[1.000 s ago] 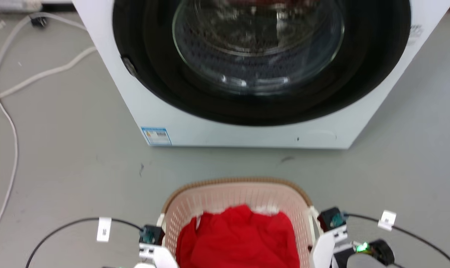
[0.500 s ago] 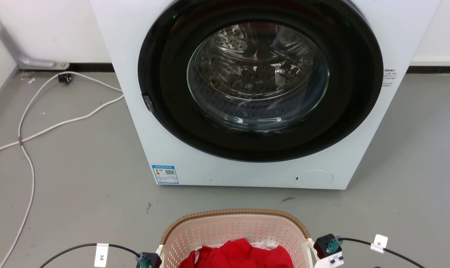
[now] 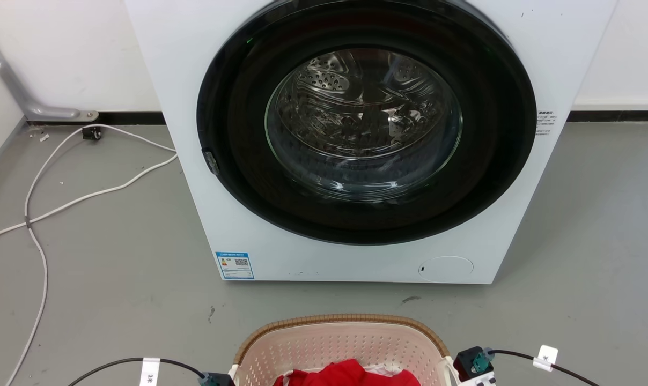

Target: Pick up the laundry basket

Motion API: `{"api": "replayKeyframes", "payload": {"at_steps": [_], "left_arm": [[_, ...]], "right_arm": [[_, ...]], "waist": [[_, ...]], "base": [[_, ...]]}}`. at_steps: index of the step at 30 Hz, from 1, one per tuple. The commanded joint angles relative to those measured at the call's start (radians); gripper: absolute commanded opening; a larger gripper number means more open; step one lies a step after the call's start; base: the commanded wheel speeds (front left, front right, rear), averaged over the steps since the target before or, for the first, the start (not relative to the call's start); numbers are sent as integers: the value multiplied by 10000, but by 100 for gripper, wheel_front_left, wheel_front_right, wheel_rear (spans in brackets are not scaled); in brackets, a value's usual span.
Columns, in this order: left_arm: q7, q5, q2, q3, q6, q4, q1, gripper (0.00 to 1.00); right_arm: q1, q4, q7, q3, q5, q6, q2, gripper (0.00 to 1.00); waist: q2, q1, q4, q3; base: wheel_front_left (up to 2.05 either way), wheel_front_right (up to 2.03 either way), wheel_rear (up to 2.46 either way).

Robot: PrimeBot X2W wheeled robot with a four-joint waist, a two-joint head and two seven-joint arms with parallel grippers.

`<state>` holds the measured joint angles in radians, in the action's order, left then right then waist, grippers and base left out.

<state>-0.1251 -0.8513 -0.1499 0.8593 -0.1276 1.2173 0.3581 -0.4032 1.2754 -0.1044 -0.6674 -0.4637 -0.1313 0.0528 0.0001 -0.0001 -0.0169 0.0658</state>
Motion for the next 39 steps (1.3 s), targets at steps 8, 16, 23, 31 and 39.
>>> {"api": "replayKeyframes", "payload": {"at_steps": [8,16,23,31,39], "left_arm": [[18,-275,-118,244,-38,-38,-162,0],[54,-507,-175,462,-38,4,-226,0],[91,-678,-185,653,-38,23,-199,0],[125,-861,-165,871,-38,50,-109,0],[159,-1034,-178,1073,-40,57,-59,0]], "right_arm": [[114,-43,-97,-372,-374,10,261,0],[1,-99,-197,-708,-753,10,347,0],[-92,-111,-217,-988,-1010,10,390,0],[-117,-89,-243,-1279,-1311,10,432,0],[-170,-71,-190,-1539,-1545,10,426,0]], "waist": [[-1,1,-24,52],[-1,1,-118,56],[-1,1,-164,38],[-1,1,-164,4],[-1,1,-145,10]], "base": [[0,0,0],[0,0,0],[0,0,0],[0,0,0],[0,0,0]]}}
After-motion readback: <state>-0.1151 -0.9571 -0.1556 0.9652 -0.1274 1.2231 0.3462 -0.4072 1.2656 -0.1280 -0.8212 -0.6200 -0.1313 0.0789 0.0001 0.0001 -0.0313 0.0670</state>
